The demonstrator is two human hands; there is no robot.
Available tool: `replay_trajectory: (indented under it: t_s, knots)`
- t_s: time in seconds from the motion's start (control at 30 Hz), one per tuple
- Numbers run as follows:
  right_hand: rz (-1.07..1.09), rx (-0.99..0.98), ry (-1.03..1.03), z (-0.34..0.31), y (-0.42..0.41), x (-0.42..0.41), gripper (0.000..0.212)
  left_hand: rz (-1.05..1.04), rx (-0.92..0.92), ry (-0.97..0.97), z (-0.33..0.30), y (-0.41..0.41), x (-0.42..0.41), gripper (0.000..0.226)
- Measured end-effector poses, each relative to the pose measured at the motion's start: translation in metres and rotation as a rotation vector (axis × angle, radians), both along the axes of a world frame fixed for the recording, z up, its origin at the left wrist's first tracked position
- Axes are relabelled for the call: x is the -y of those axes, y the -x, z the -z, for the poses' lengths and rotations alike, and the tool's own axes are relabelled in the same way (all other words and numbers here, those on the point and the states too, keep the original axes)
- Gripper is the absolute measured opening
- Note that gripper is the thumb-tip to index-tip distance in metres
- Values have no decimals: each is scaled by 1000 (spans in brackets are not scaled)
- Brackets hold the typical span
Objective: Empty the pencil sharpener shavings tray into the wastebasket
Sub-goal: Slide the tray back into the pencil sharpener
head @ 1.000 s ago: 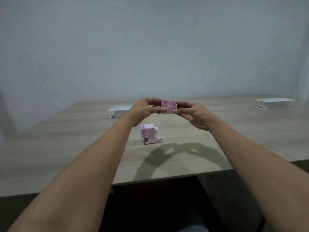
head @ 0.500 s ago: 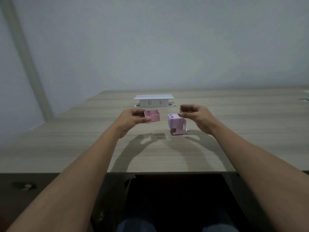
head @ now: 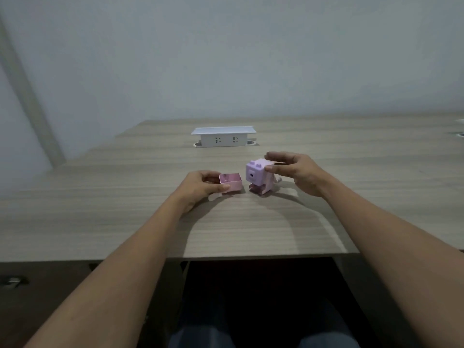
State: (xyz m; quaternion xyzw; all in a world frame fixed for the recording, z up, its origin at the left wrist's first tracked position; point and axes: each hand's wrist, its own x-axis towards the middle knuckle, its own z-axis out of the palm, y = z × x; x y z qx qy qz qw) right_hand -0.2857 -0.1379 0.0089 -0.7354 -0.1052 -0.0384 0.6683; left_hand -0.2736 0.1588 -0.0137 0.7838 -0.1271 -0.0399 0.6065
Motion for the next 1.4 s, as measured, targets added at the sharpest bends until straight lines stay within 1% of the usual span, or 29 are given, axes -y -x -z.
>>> replay_trajectory:
  t_s: [0.13,0.3,0.5,0.63,0.67,0.77,0.97,1.13,1.27,1.4]
  knots:
    - [-51,-48,24,2,0,-2,64,-1,-7,3,-1,-1,-2,49]
    - [-16,-42,94,0,0,-2,63,40,-33,1,-1,2,1,52]
    - [9,-32,123,1,6,-5,58,57,-32,-8,-3,9,15,45]
    - [-19,-47,117,-2,9,-5,38,67,-26,-8,-3,6,21,46]
    - [-28,-49,122,-2,10,-5,37,69,-21,-5,-2,6,22,46]
    - [-22,-36,126,-1,8,-4,40,67,-11,18,-1,5,26,49]
    - [-31,-22,183,-2,7,-1,34,98,-7,16,2,2,26,48]
    - [-45,-39,185,1,2,-5,39,129,-4,22,2,2,34,48]
    - [-53,-39,143,3,-2,-10,44,152,20,2,2,2,47,44]
    - [-53,-44,115,4,0,-11,41,171,7,10,2,-1,51,48]
